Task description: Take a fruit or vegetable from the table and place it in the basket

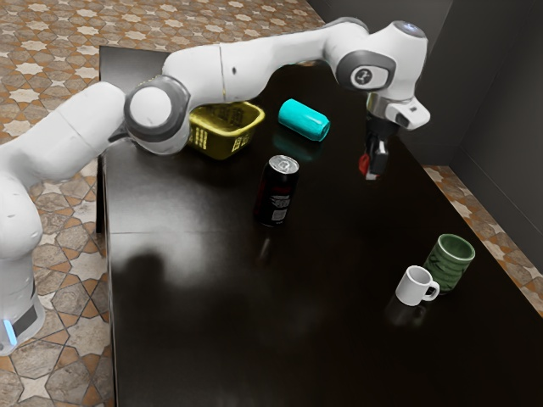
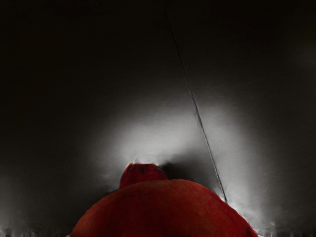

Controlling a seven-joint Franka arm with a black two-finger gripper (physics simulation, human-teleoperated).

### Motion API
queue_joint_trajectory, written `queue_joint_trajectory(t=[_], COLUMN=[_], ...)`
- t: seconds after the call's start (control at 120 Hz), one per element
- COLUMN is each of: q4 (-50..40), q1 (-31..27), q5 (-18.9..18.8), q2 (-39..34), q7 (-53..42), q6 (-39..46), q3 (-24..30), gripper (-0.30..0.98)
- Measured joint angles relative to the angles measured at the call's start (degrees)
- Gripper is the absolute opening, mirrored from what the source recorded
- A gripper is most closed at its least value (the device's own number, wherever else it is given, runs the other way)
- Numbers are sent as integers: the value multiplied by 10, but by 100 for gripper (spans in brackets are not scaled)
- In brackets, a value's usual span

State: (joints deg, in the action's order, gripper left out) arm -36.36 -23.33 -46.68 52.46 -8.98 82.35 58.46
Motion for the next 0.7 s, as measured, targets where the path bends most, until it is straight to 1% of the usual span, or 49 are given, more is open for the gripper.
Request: queue_joint_trajectory(t=[0.075, 0.142, 0.183, 0.217, 0.3, 0.375, 0.45, 0.517, 0.633, 0.7], q4=[-39, -115, -174, -221, -349, -426, -467, -483, -493, -490], q1=[-14, -41, -63, -86, -169, -239, -301, -346, -420, -441], q5=[53, 118, 159, 187, 254, 301, 333, 351, 367, 370], q2=[-61, -141, -195, -235, -334, -394, -414, -416, -401, -382], q7=[5, 9, 11, 13, 16, 14, 8, -1, -24, -39], q6=[-19, -31, -35, -35, -21, -6, 12, 25, 46, 56], q3=[-79, -152, -185, -199, -210, -213, -213, -214, -214, -214], gripper=[35, 35, 35, 35, 35, 35, 35, 35, 35, 35])
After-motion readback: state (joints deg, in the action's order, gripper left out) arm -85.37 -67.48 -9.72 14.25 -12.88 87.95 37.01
